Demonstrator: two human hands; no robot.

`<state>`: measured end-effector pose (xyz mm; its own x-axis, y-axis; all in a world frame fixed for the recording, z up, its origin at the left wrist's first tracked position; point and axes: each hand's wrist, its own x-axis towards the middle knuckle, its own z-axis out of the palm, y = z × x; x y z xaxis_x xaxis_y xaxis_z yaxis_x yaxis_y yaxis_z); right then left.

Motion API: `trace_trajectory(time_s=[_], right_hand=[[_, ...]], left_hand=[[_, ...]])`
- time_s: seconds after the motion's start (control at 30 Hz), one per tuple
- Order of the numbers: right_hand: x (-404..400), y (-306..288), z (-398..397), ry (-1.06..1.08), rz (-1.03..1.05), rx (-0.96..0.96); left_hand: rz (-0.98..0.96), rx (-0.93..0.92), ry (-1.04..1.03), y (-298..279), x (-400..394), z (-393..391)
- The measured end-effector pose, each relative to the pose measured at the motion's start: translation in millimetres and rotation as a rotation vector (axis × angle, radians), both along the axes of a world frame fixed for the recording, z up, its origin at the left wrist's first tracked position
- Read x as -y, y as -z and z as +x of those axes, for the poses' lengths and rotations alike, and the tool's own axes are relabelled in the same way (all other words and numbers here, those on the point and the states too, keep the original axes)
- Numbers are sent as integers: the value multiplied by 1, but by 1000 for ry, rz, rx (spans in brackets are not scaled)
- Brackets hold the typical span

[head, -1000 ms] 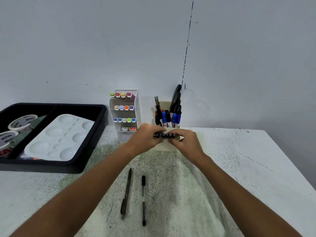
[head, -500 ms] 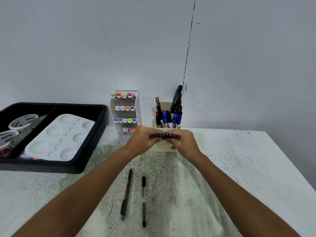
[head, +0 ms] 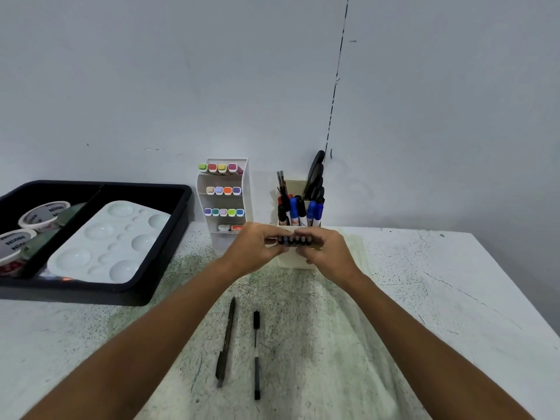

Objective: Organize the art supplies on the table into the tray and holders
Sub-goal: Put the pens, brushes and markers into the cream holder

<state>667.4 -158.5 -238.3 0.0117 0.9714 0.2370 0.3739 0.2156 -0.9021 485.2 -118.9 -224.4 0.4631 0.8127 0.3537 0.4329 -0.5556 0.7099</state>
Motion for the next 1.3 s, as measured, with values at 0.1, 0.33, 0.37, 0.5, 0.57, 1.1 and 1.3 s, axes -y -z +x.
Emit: trace_trajectory(time_s=[0.1,0.33,0.37,0.5,0.57,1.1,1.3], right_hand=[[10,-2,-3,93,148,64],[48,3,-32,-22,567,222],[54,9,-40,-129,429,224],[61,41,-70,-279,-204,480],[60,44,-81,-237,-252,604],[59,13,-60,-216,-360,502],[54,-17,9,5,-321,271]], left_hand=[[41,-35,-19,2,6,-7],[-32,-218,-235,22,32,-55],[-120,-286,-253,26,37,-63],[-363,-435,-283,43,51,-78],[-407,-424,-293,48,55,-79],[-607,-61,-101,21,64,-60],[-390,149,58,-27,72,-14]])
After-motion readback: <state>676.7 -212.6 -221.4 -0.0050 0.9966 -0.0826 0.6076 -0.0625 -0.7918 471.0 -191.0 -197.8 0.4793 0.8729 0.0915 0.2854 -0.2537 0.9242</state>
